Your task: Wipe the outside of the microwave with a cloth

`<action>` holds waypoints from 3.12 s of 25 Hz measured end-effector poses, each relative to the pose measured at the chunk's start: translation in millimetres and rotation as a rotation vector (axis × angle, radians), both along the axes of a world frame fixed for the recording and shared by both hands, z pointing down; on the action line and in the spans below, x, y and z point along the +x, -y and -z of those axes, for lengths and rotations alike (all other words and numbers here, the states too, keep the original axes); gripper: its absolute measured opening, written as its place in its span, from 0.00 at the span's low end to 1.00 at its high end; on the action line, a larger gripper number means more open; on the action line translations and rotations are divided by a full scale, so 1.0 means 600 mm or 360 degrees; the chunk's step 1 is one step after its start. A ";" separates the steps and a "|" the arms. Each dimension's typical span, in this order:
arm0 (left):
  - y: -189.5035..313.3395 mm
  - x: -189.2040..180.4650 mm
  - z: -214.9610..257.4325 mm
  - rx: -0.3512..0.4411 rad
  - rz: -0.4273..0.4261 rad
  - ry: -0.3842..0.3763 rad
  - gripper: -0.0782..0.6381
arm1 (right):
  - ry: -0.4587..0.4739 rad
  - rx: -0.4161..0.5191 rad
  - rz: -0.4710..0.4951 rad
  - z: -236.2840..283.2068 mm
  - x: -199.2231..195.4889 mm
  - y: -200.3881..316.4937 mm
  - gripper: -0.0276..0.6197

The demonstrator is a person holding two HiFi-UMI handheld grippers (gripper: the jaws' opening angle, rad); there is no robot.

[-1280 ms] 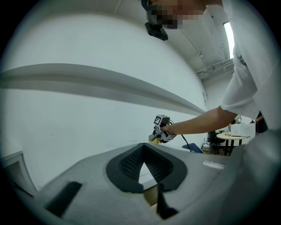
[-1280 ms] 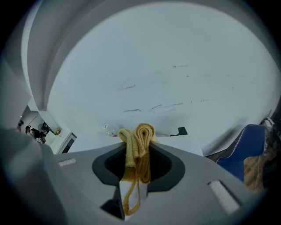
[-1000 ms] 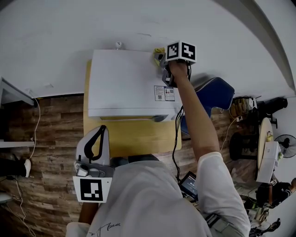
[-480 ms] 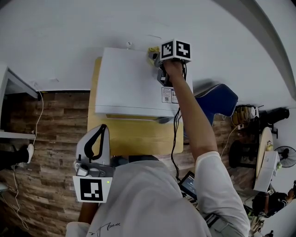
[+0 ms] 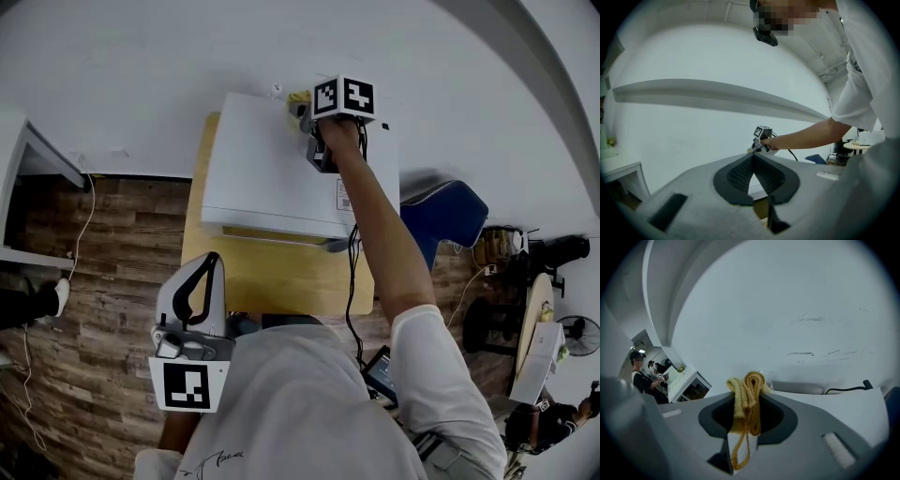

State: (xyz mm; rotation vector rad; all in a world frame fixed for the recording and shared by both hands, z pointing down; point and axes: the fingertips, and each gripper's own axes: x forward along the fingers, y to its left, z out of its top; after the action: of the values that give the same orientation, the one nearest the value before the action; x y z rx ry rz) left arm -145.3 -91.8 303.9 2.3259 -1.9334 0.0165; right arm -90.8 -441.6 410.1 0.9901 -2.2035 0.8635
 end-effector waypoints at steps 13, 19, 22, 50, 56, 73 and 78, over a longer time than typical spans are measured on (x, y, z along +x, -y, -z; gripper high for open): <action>-0.053 -0.028 -0.005 -0.0043 0.0196 0.0000 0.10 | 0.0047 0.0007 0.0177 0.002 -0.132 -0.031 0.22; -0.070 -0.040 -0.006 -0.0056 0.0253 -0.0005 0.10 | 0.0103 -0.0038 0.0333 0.004 -0.200 -0.072 0.22; -0.068 -0.038 -0.007 -0.0050 0.0224 0.0000 0.10 | 0.0180 -0.0060 0.0428 0.022 -0.214 -0.098 0.22; 0.030 0.165 -0.012 -0.0024 -0.0499 -0.0042 0.10 | 0.0051 0.0140 -0.0462 0.085 0.422 -0.024 0.22; 0.044 0.178 -0.015 -0.0021 -0.0526 -0.0053 0.10 | -0.0058 0.0095 -0.0532 0.045 0.471 -0.021 0.22; 0.035 0.157 -0.035 -0.0061 -0.0469 -0.0097 0.10 | -0.0192 0.0105 -0.0499 0.003 0.435 -0.017 0.22; 0.022 0.149 -0.033 -0.0056 -0.0455 -0.0083 0.10 | -0.0172 0.0092 -0.0478 0.002 0.417 -0.020 0.22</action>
State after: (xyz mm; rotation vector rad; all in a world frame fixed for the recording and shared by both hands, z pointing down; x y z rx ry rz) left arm -55.7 -105.0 323.6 2.5304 -1.5496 0.0143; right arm 159.5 -429.4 408.6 1.3874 -2.0295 0.8574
